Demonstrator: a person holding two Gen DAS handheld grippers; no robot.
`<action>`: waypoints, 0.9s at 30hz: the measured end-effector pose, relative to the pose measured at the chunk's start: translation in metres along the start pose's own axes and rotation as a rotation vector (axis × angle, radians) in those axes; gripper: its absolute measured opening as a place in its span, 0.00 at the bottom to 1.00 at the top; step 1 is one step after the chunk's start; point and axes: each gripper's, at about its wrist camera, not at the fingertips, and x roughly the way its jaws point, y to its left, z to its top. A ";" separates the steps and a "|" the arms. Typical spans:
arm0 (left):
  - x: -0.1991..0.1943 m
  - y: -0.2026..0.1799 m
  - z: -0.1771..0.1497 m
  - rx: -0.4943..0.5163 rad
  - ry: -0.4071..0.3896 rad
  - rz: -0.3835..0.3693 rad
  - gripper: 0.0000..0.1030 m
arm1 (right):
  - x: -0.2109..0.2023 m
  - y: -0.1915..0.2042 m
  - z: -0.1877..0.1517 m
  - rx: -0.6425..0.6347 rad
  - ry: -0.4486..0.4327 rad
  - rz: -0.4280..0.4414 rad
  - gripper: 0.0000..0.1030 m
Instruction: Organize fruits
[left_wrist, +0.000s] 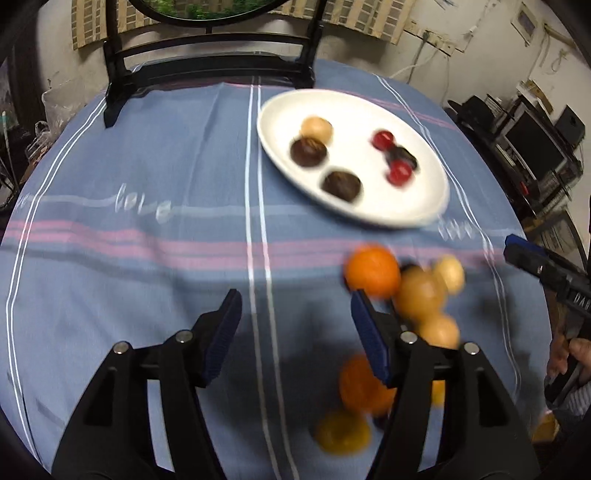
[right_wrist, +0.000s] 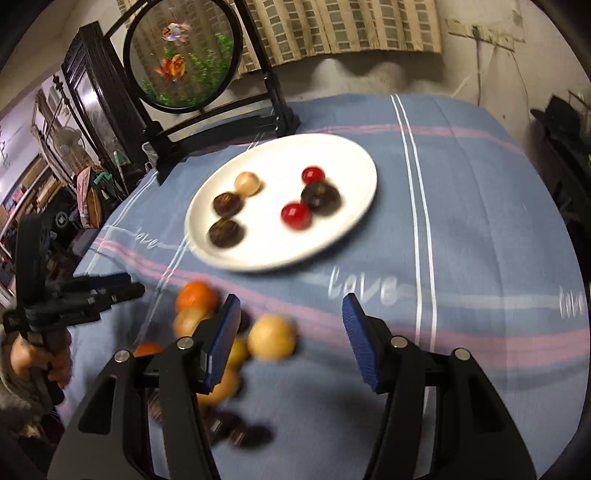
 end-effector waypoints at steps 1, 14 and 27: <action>-0.005 -0.003 -0.008 0.005 -0.001 -0.001 0.67 | -0.007 0.002 -0.007 0.016 0.000 0.010 0.57; -0.041 -0.025 -0.077 0.076 0.006 0.051 0.74 | -0.063 0.037 -0.066 -0.012 0.000 0.040 0.59; -0.035 -0.030 -0.085 0.111 0.015 0.079 0.74 | -0.087 0.048 -0.075 -0.046 -0.041 0.026 0.59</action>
